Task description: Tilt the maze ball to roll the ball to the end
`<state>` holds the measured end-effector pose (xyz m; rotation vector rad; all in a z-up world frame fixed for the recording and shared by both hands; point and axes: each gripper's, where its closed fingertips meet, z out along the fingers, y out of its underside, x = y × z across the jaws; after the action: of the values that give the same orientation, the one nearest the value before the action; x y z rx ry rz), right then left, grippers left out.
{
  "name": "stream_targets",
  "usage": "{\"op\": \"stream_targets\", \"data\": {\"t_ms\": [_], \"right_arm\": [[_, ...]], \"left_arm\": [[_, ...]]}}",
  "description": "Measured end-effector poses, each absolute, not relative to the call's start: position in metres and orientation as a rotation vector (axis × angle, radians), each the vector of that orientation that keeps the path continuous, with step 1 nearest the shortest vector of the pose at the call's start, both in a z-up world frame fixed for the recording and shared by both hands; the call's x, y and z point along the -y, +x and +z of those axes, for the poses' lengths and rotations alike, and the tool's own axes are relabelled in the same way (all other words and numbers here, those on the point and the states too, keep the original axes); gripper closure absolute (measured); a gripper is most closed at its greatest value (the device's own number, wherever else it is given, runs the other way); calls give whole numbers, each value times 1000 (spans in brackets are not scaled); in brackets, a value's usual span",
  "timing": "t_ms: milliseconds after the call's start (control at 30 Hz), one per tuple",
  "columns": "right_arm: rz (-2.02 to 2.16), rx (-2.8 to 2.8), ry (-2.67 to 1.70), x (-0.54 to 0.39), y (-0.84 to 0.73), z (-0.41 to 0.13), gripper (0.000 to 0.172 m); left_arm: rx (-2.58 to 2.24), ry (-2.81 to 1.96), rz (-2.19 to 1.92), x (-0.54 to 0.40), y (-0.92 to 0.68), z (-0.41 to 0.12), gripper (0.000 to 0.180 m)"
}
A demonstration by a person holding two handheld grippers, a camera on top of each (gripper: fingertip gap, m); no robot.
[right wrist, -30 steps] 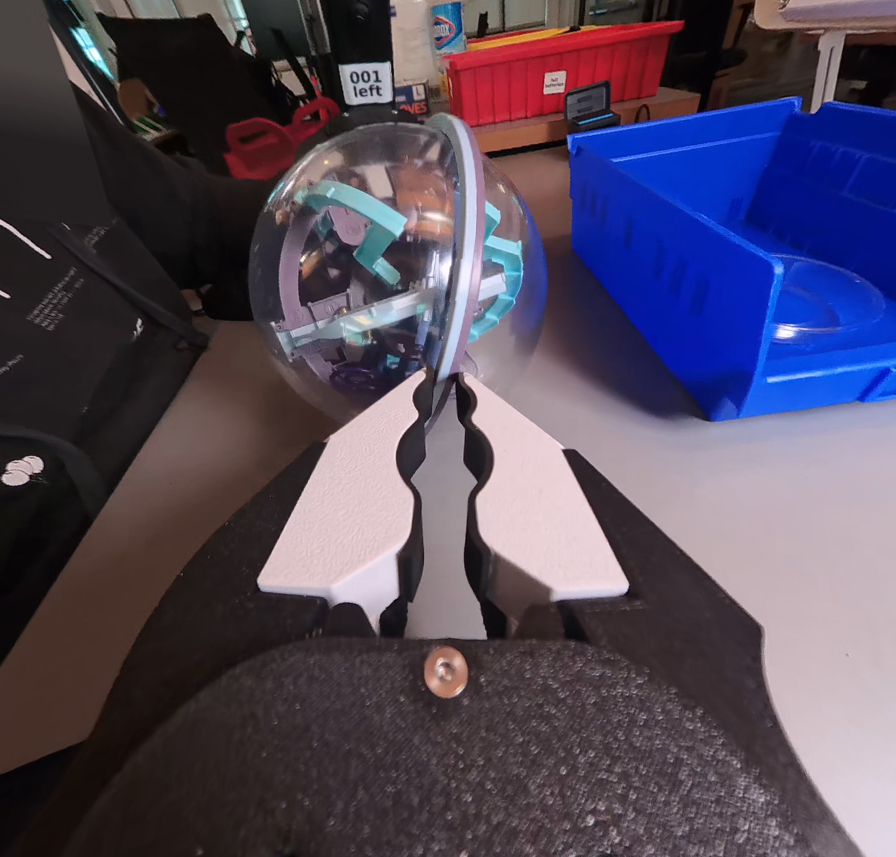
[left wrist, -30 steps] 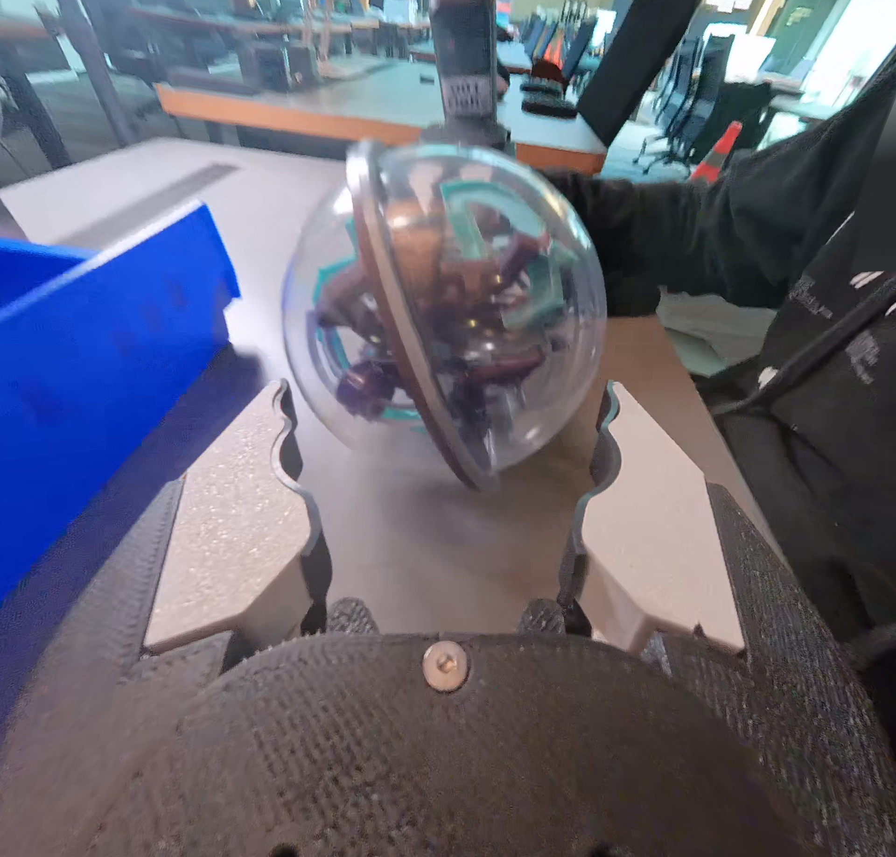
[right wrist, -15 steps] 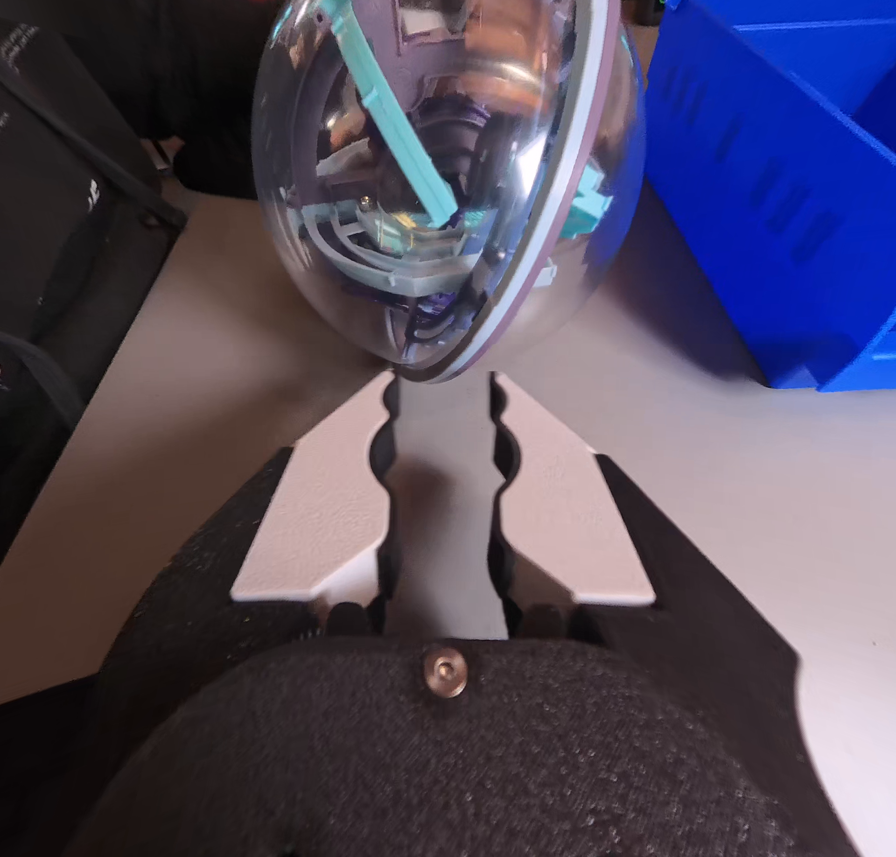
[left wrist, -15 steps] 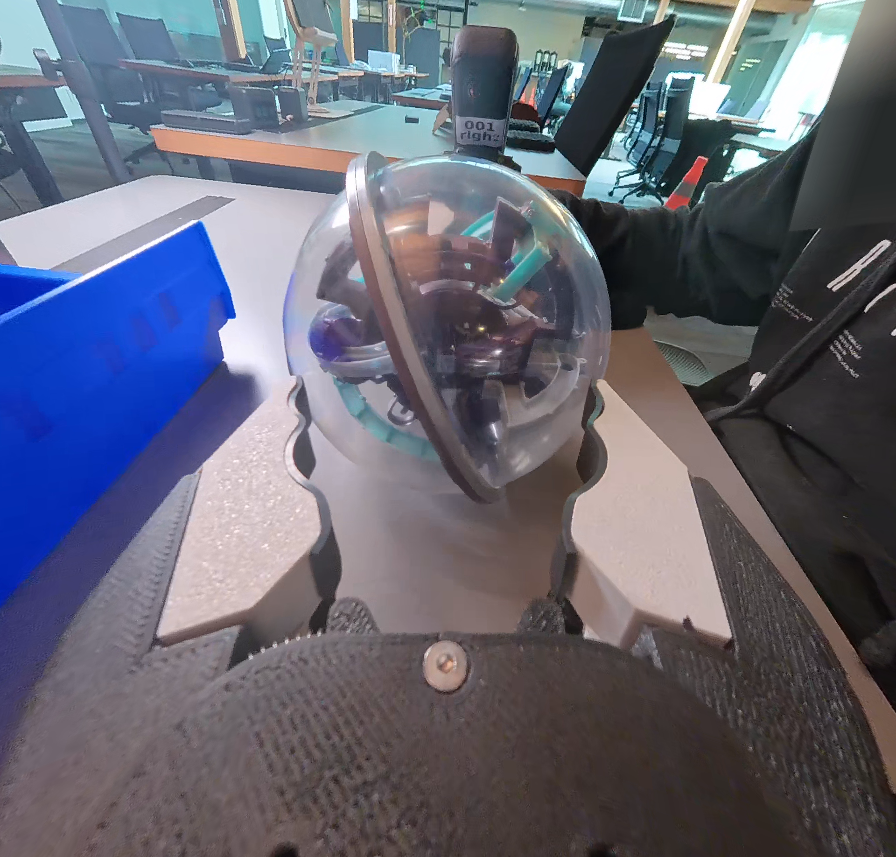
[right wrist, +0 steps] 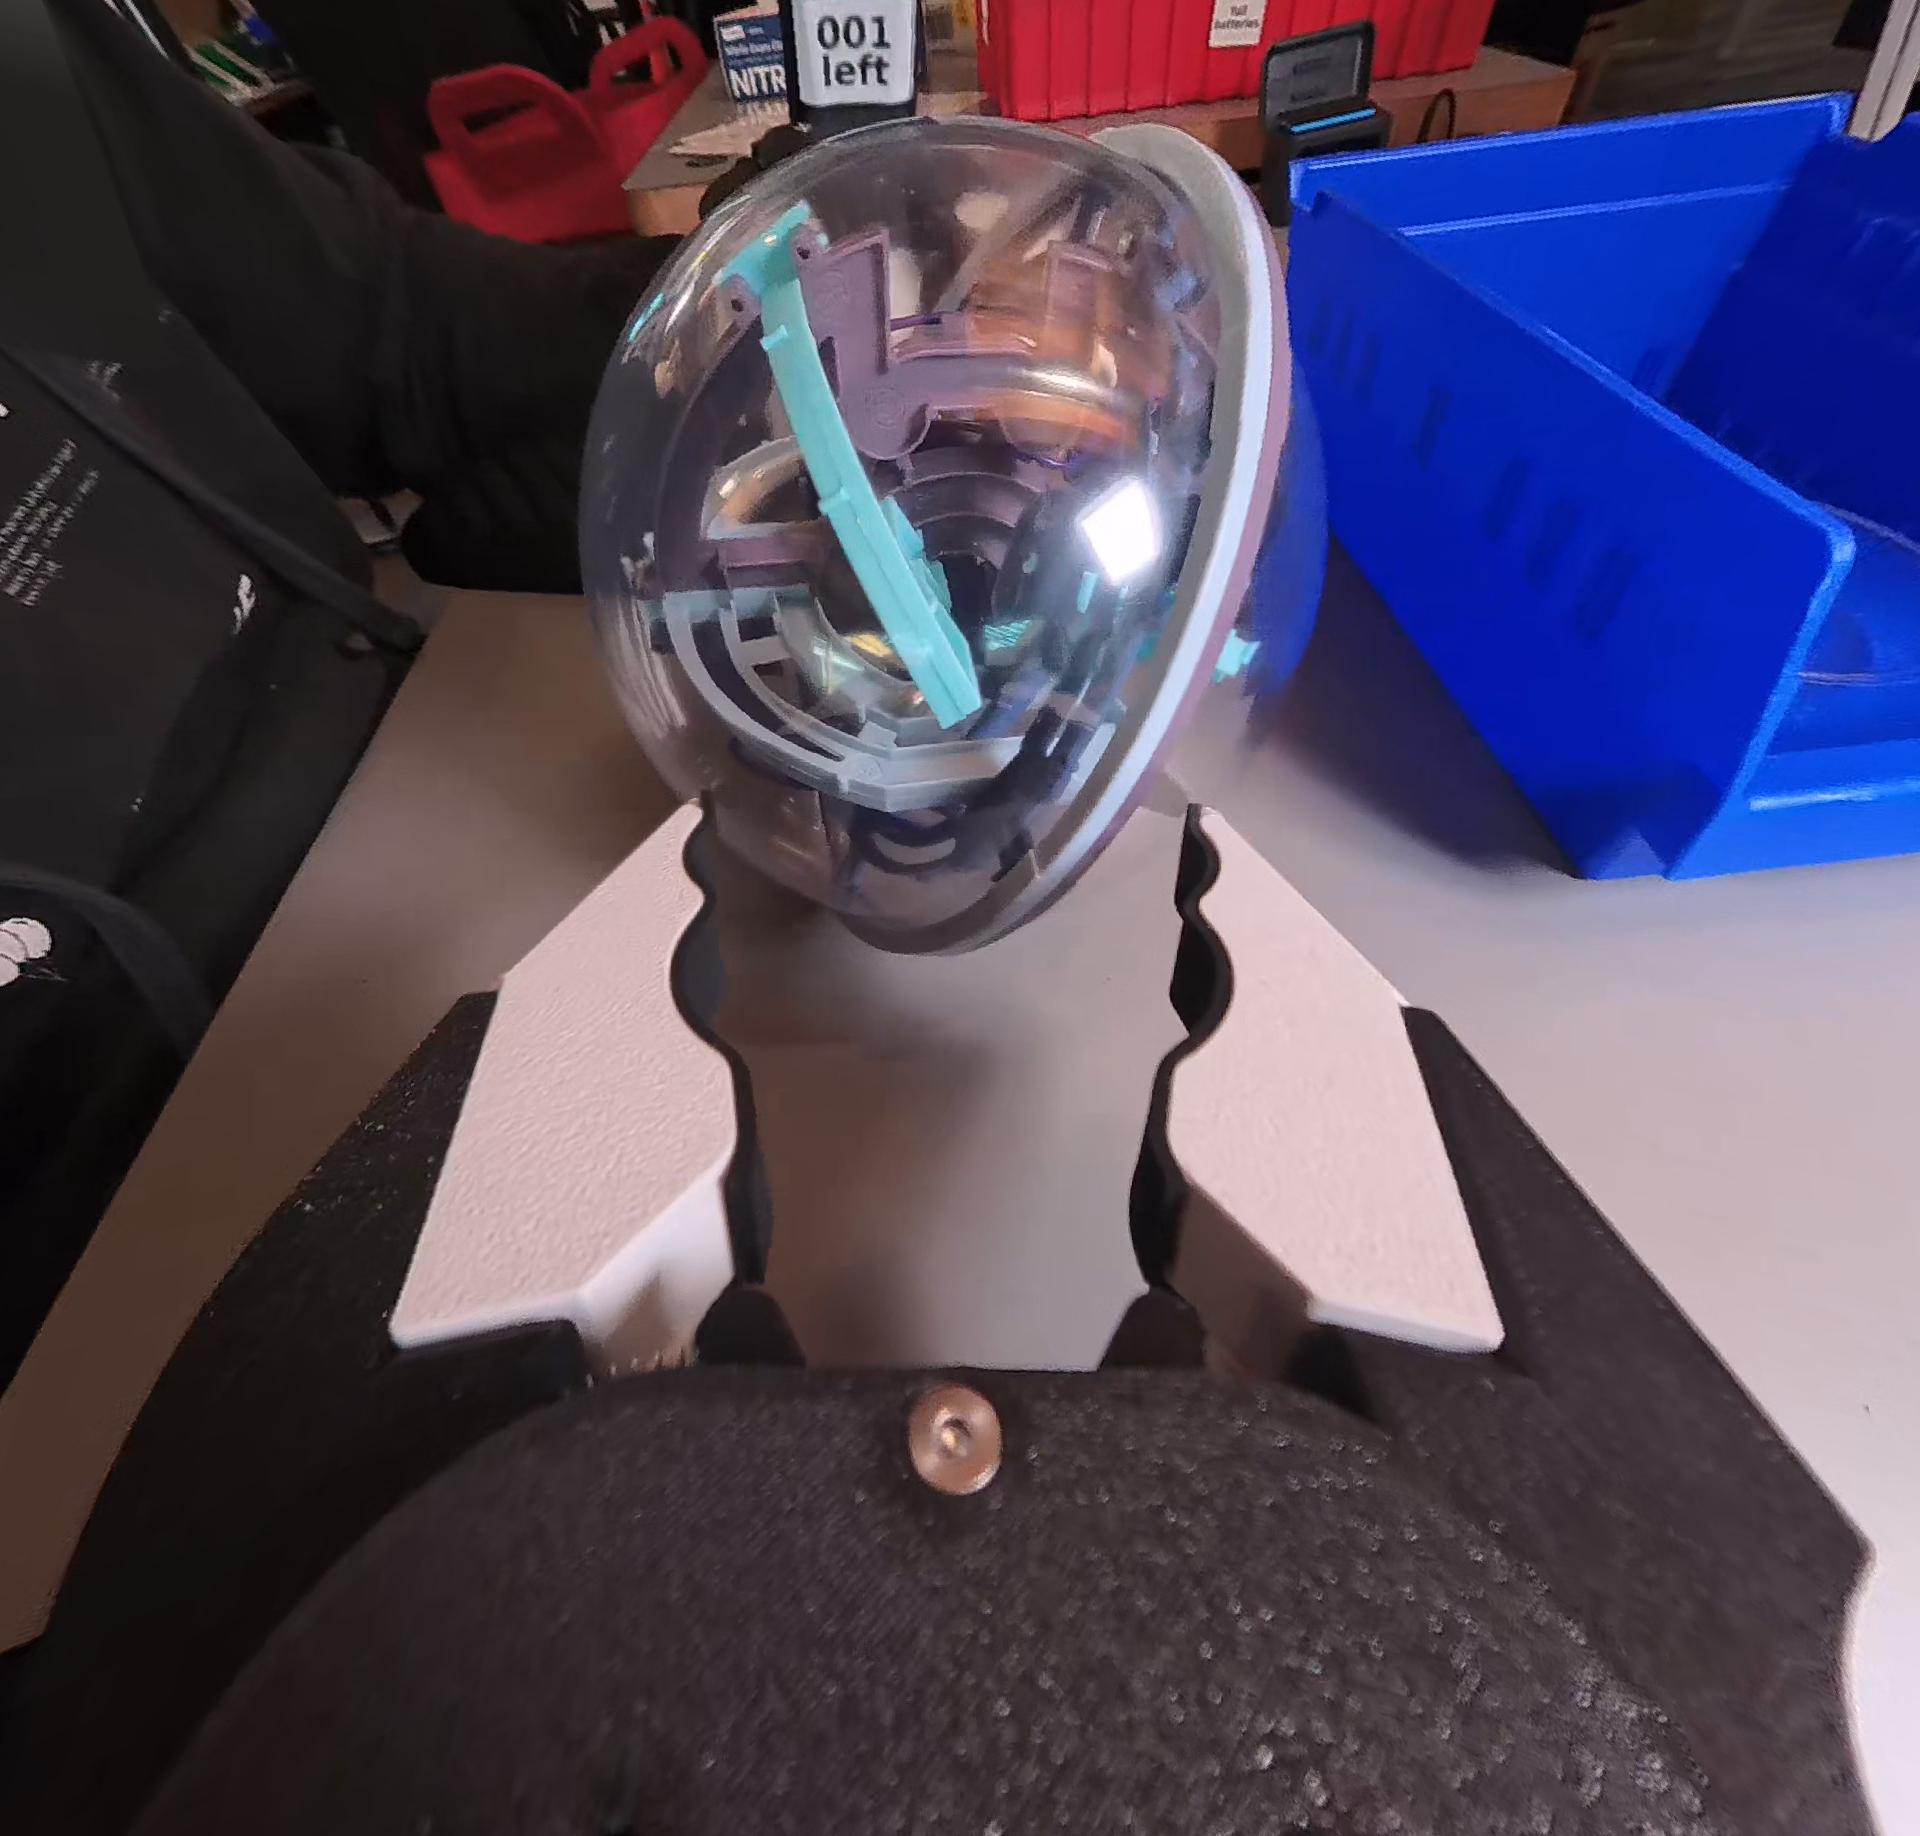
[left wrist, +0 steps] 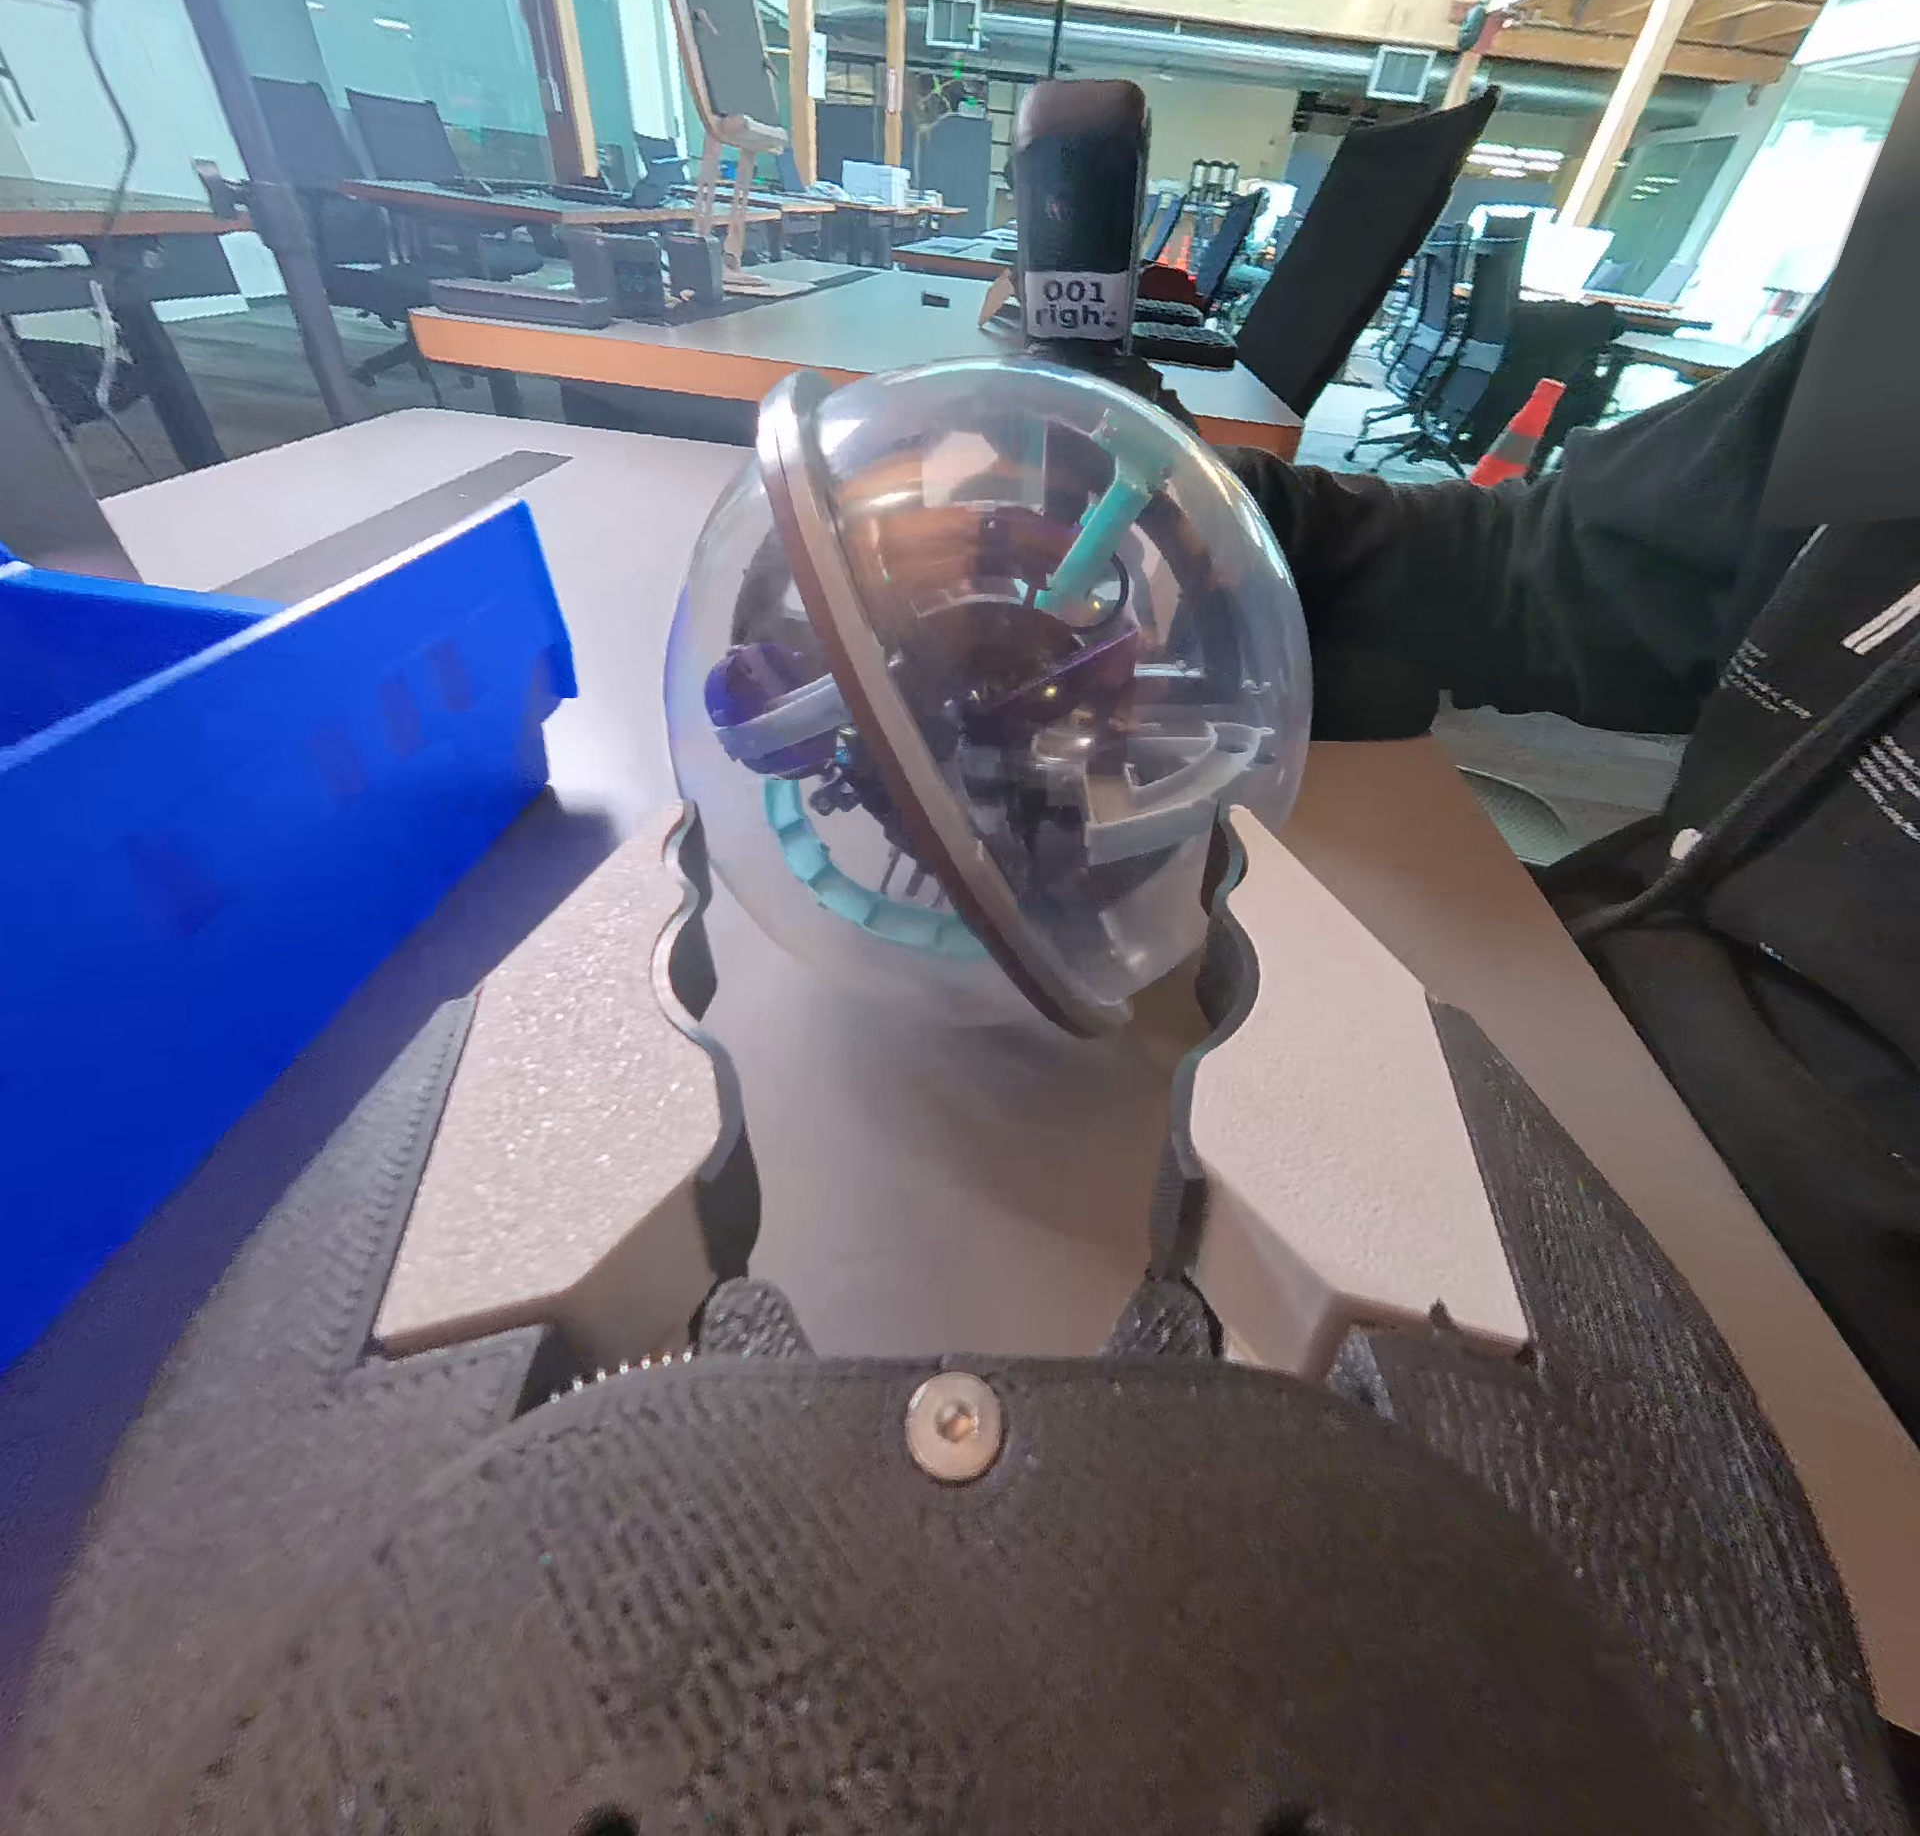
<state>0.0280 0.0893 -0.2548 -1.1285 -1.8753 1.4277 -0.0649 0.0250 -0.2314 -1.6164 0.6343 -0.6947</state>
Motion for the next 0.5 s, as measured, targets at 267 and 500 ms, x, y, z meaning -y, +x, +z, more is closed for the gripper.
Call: {"op": "stream_targets", "data": {"t_ms": [267, 500], "right_arm": [[1406, 1825, -1083, -92, 30, -244, 122], [1404, 1855, -1070, -82, 28, -246, 130]], "left_arm": [[-574, -1582, -669, -20, -80, -214, 83], [-625, -1647, -539, -31, -65, -228, 58]]}}
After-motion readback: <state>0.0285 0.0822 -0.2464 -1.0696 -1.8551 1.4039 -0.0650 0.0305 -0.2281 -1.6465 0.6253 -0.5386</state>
